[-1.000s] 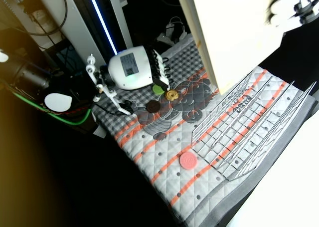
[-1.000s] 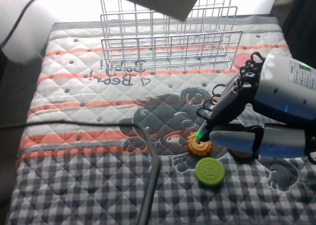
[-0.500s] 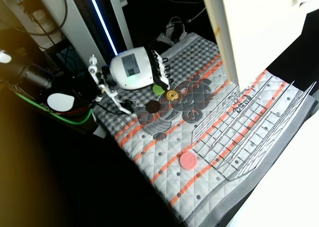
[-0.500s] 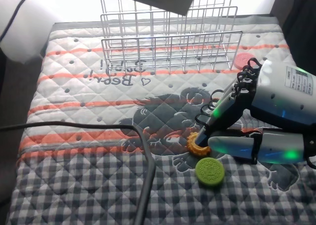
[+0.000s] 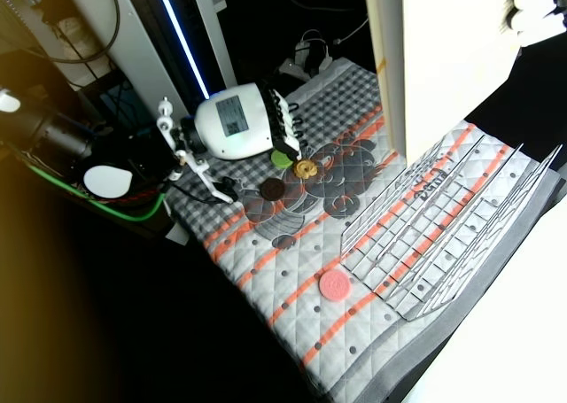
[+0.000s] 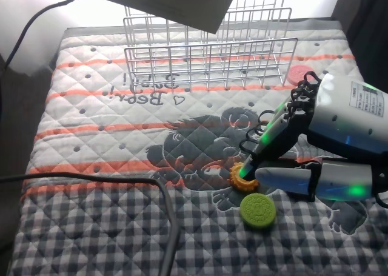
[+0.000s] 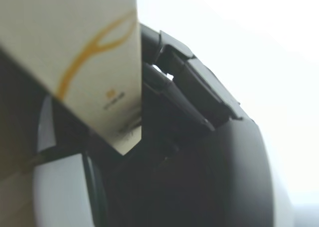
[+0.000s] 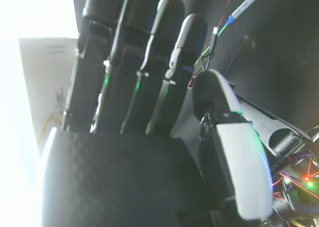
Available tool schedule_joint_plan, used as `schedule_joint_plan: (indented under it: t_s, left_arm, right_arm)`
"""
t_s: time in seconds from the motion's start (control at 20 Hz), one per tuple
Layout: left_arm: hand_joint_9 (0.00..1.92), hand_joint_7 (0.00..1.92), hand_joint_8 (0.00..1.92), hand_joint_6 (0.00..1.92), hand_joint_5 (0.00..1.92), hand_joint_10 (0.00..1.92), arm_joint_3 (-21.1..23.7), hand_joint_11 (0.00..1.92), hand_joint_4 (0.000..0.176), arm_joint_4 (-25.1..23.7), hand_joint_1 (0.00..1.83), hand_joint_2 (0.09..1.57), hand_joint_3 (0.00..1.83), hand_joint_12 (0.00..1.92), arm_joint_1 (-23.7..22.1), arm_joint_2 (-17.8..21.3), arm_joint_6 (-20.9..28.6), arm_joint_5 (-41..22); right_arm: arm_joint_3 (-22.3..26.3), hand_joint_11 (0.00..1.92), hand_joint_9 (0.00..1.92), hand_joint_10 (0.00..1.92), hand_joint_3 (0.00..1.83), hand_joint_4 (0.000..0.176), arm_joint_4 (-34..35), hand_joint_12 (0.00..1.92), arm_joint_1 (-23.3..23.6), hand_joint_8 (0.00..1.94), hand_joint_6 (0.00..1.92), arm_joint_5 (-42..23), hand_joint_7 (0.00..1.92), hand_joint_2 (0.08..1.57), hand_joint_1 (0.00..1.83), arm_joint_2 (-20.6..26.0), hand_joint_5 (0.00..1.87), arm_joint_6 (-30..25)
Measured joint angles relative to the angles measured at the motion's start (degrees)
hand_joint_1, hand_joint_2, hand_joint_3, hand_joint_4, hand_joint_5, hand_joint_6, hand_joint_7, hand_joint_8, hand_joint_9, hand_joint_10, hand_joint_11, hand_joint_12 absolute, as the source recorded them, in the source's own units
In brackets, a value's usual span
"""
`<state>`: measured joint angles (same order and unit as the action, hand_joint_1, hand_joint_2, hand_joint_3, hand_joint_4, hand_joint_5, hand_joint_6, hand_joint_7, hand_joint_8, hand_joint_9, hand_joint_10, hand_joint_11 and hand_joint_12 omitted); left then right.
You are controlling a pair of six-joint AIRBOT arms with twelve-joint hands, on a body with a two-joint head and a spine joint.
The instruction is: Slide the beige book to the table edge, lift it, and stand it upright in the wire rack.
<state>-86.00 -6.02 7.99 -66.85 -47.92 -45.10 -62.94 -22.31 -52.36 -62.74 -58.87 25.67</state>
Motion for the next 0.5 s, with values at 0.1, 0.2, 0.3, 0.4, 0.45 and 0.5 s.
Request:
schedule_joint_plan:
  t_s: [0.1,0.2,0.3,0.4,0.45,0.5]
  left_arm:
    - [1.45,1.17,0.80,0.69,1.09,0.00,0.00,1.10,0.000,0.92,1.27,1.06,0.00,0.83,0.28,0.00,-0.13,-1.40]
    - [1.45,1.16,0.83,0.72,1.08,0.00,0.22,1.09,0.000,1.60,1.27,1.06,0.00,0.85,0.72,0.02,-0.70,-2.54]
    - [1.47,1.17,0.81,0.71,1.08,0.01,0.48,1.10,0.000,2.08,1.27,1.06,0.00,0.90,1.27,0.13,-2.19,-2.73]
    - [1.51,1.18,0.81,0.66,1.10,0.02,0.83,1.14,0.000,3.10,1.28,1.05,0.00,0.92,1.95,0.24,-2.86,-3.04]
    - [1.51,1.17,0.84,0.66,1.10,0.02,0.85,1.12,0.000,3.61,1.28,1.06,0.00,0.95,2.38,0.24,-3.13,-3.41]
    - [1.54,1.16,0.87,0.60,1.12,0.03,1.03,1.12,0.000,4.68,1.28,1.05,0.00,1.04,3.06,0.24,-3.67,-3.72]
  right_arm:
    - [0.00,1.24,1.37,0.00,0.00,0.000,0.02,0.21,-0.02,0.00,0.00,0.00,1.32,1.38,0.45,-0.09,1.23,0.00]
    - [0.00,1.24,1.38,0.00,0.00,0.000,0.00,0.21,-0.07,0.00,0.00,0.00,1.32,1.38,0.46,-0.09,1.23,0.00]
    - [0.00,1.21,1.36,0.00,0.00,0.000,0.02,0.19,-0.07,0.01,0.00,-0.02,1.33,1.38,0.46,-0.15,1.22,0.02]
    - [0.00,1.23,1.37,0.00,0.00,0.000,0.02,0.19,-0.11,0.00,0.00,0.04,1.33,1.37,0.47,-0.28,1.22,0.02]
    - [0.00,1.24,1.37,0.00,0.00,0.000,0.02,0.20,-0.11,0.00,0.00,0.00,1.33,1.37,0.47,-0.39,1.22,0.00]
    - [0.00,1.25,1.38,0.01,0.00,0.000,-0.02,0.20,-0.11,0.00,0.00,0.00,1.33,1.37,0.47,-0.44,1.22,0.00]
